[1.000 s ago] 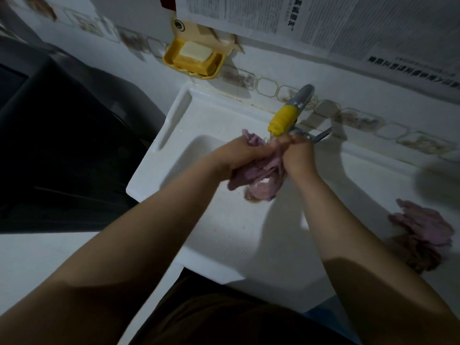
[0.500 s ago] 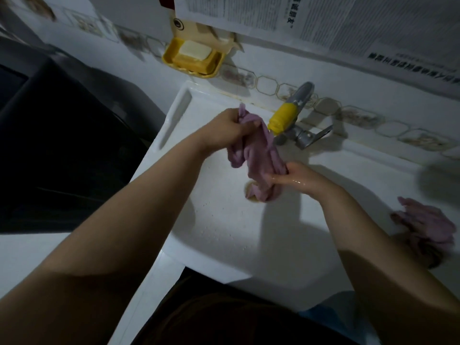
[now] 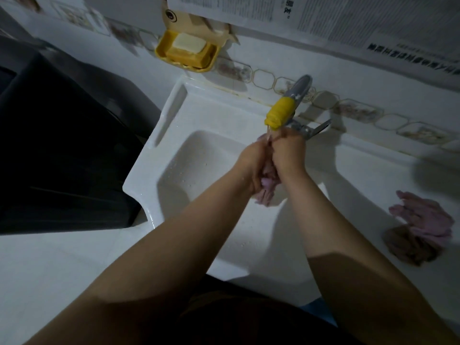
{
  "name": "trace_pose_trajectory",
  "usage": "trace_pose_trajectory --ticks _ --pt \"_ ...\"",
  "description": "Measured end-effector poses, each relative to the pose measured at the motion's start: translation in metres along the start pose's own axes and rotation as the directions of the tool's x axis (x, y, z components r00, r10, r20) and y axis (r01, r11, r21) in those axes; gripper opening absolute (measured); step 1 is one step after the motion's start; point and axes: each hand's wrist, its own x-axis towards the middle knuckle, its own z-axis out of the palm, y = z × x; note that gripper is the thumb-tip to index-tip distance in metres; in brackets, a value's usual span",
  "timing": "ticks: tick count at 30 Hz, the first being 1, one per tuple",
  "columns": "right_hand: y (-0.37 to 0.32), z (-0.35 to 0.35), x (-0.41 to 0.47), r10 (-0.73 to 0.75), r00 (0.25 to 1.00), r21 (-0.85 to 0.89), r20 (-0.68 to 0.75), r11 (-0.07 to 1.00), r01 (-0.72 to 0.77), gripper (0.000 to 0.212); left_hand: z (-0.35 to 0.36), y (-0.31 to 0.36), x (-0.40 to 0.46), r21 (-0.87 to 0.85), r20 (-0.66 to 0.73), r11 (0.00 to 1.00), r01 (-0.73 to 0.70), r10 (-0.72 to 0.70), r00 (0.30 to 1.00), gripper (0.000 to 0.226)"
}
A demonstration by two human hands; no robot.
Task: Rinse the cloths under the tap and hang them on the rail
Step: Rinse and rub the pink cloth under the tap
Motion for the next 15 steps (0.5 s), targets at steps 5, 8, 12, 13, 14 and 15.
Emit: trace_pose_trajectory --ticks 5,8,12,13,14,15 --pt "-0.004 0.018 -0.036 -0.209 0.974 -0.102 0.09 0.971 0.218 0.049 -0.026 0.013 0.015 -0.013 -0.161 1.0 0.003 -0.005 0.987 0.061" --pt "-0.006 0.012 -0.022 -0.123 0.992 -0.13 0.036 0.983 0.127 0.045 -0.02 0.011 0.003 0.02 -0.124 0.999 0.038 -0.035 0.992 0.061" --pt "-0.012 0.01 -0.016 -0.027 1.0 0.015 0.015 1.0 0.027 0.04 -0.01 0.015 -0.007 0.005 -0.074 0.999 0.033 -0.033 0.997 0.057" --pt "-0.011 0.017 -0.025 -0.065 0.997 -0.04 0.042 0.997 0.067 0.041 -0.015 0.02 -0.003 -0.035 -0.107 0.999 0.005 -0.009 0.994 0.055" --pt "-0.012 0.021 -0.036 -0.103 0.992 -0.113 0.067 0.987 0.11 0.041 -0.019 0.023 -0.003 -0.073 -0.106 0.997 -0.007 -0.001 0.994 0.054" --pt "-0.012 0.023 -0.041 -0.125 0.99 -0.161 0.071 0.978 0.135 0.042 -0.022 0.026 -0.007 -0.084 -0.076 0.996 -0.001 -0.005 0.997 0.055"
